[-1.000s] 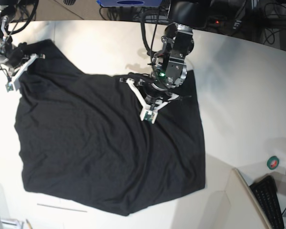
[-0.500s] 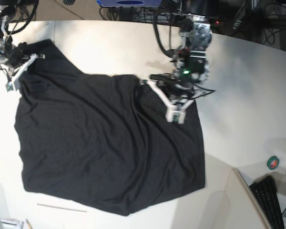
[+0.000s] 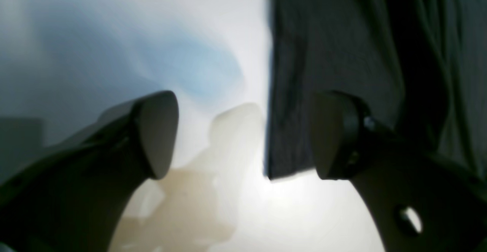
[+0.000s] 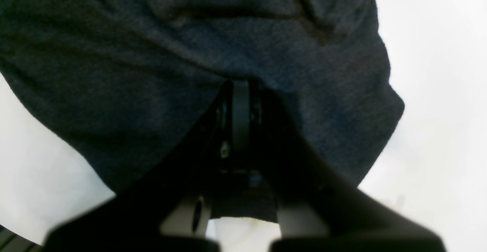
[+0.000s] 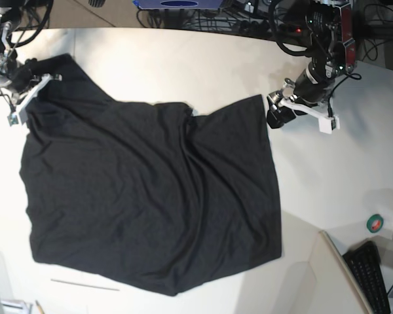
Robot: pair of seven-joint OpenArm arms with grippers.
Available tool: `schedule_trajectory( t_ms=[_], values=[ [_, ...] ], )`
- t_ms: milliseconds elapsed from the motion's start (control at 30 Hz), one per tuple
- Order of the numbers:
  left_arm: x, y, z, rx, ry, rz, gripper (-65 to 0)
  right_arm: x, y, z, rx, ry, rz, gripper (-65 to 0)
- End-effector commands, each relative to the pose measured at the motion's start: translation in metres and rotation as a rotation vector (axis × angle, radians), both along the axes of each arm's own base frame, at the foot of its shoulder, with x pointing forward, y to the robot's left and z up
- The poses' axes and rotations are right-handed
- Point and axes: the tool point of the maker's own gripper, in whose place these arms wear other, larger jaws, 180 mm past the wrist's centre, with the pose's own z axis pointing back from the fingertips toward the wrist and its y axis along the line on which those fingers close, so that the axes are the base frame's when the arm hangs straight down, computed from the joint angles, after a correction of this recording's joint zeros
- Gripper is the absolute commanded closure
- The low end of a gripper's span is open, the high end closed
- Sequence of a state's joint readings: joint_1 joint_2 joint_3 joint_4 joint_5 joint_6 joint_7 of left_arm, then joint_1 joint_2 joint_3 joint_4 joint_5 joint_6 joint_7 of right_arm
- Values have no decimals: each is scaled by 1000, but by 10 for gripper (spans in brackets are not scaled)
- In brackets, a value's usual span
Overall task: Layout the t-shirt on the table in an organized manner, then fold the t-shirt properly
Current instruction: 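Pull the shirt edge back outward with the left gripper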
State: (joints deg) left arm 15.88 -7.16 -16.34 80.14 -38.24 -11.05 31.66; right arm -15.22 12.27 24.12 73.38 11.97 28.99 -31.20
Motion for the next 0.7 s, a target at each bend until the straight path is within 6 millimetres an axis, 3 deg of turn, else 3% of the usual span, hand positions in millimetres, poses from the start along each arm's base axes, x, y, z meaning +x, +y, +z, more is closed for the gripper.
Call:
schedule_trajectory(
  t_ms=[0, 200, 367, 433, 567, 600, 667],
  values=[
    [5, -12, 4, -21, -21, -31, -484, -8, -8, -3, -33, 43, 4, 0],
    [7, -44, -2, -42, -8, -108, -479, -8, -8, -3, -33, 43, 4, 0],
    [4, -62, -21, -100, 41, -88, -474, -10, -8, -3, -33, 44, 4, 0],
    [-2, -64, -31, -112, 72, -79, -403, -10, -8, -3, -33, 44, 4, 0],
    [-2, -58, -39, -113, 95, -62, -41, -10, -8, -3, -33, 44, 4, 0],
    [-2, -56, -39, -110, 95, -61, 0, -10, -8, -3, -33, 46, 4, 0],
    [1, -38, -35, -82, 85, -41, 0, -10, -7, -3, -31, 46, 3, 0]
  ],
)
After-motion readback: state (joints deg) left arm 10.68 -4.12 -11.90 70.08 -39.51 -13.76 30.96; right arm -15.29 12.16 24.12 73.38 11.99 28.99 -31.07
